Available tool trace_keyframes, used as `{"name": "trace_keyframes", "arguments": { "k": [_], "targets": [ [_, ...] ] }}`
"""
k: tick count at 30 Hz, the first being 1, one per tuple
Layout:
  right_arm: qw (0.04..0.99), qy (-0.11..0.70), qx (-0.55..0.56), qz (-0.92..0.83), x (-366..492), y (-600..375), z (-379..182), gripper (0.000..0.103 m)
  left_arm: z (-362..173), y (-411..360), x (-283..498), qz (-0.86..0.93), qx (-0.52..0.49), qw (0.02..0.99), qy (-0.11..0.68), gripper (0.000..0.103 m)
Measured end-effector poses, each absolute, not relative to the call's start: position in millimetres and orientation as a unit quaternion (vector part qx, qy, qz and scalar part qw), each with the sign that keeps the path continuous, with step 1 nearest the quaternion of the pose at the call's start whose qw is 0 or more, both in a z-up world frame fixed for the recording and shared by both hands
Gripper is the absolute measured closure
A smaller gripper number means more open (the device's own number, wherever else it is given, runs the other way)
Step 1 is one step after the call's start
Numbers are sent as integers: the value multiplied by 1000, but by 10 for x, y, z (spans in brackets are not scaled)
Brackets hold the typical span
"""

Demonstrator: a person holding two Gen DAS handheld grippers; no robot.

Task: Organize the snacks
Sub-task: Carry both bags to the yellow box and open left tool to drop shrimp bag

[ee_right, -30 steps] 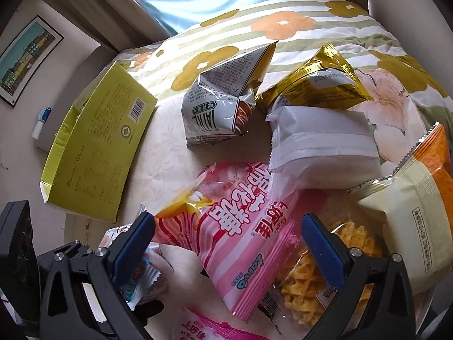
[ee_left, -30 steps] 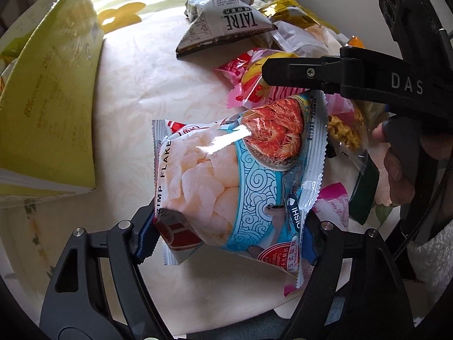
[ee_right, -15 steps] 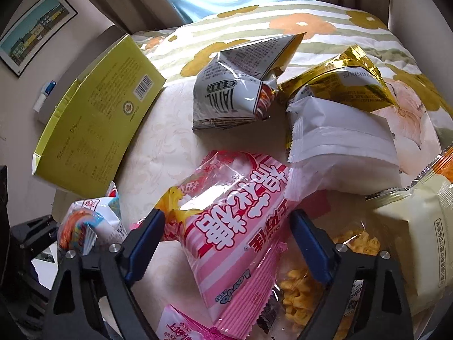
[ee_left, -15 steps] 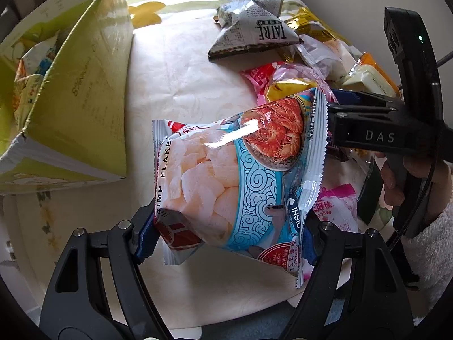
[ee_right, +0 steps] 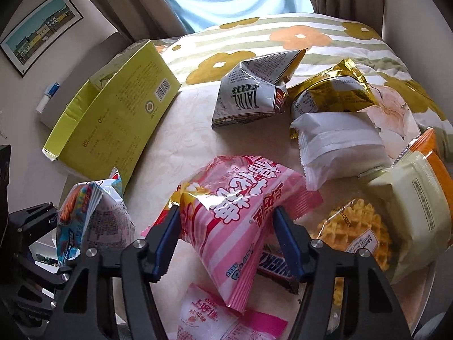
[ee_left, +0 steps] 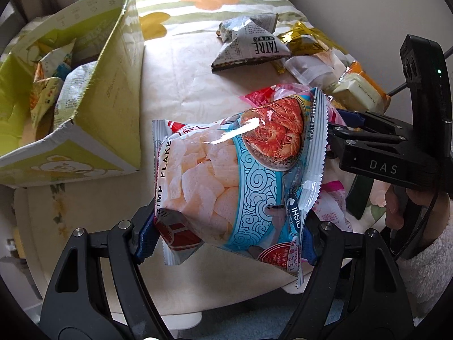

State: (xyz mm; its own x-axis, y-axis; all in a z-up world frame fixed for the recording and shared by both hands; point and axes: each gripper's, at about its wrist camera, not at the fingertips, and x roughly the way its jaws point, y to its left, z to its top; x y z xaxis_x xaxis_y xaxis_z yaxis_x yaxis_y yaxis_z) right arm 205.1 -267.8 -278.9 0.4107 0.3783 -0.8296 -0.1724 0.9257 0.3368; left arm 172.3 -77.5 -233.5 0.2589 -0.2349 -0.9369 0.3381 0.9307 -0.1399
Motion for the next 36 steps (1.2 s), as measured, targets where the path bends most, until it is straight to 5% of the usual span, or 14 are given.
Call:
{"name": "trace_keyframes", "arguments": {
  "k": [18, 27, 36],
  "targets": [
    [890, 416, 70, 171, 1633, -2785, -1542, 44, -1131, -615, 1495, -157, 20, 875, 459, 28],
    [908, 368, 51, 193, 1895, -2269, -980, 44, -710, 182, 1983, -108, -7, 904, 414, 28],
    [903, 363, 60, 220, 2460, -1268, -939, 44, -864, 1363, 2706, -57, -22, 895, 442, 28]
  ]
}}
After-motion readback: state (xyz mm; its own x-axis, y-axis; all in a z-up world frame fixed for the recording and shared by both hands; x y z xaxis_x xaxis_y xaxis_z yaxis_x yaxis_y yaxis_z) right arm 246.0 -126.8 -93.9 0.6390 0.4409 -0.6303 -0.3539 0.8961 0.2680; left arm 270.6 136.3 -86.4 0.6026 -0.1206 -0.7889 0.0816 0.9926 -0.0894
